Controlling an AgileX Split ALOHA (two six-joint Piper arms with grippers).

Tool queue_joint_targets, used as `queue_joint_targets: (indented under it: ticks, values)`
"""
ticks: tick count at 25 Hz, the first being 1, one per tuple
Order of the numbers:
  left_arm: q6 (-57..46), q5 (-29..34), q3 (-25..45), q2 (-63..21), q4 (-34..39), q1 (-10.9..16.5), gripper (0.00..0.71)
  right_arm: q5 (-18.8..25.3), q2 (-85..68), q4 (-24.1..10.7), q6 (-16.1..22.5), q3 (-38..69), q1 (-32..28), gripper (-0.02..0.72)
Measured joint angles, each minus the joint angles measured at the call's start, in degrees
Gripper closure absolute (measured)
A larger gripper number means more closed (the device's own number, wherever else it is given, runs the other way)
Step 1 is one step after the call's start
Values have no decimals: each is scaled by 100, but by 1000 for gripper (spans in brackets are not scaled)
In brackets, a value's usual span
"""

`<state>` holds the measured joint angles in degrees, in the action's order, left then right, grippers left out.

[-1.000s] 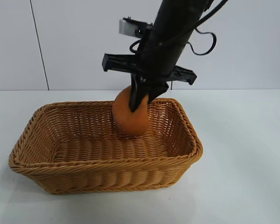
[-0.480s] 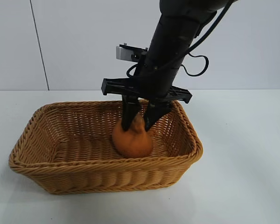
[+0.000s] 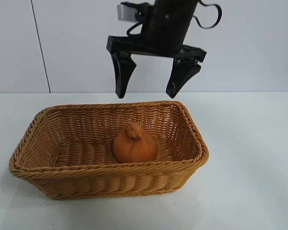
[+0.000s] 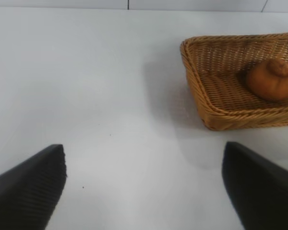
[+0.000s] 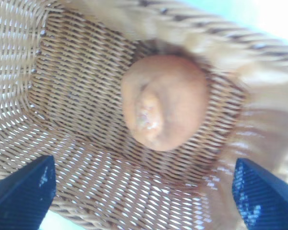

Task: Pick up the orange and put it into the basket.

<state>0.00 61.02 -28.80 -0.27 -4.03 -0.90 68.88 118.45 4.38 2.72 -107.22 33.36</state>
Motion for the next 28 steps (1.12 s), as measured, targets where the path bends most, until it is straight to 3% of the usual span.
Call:
queue_joint_targets:
  ticks: [4,7,20,28]
  values:
    - [0,0,0,0,0,0,80,27,0,-438,211,-285,-93,10]
    - [0,0,0,0,0,0,80,51,0,-438,211,-291,-424,10]
    - [0,0,0,0,0,0,80,64,-4,-572,-134,-207,-3043,10]
    - [0,0,0,0,0,0,80,59,-860,-572,-325,1510,-3703,10]
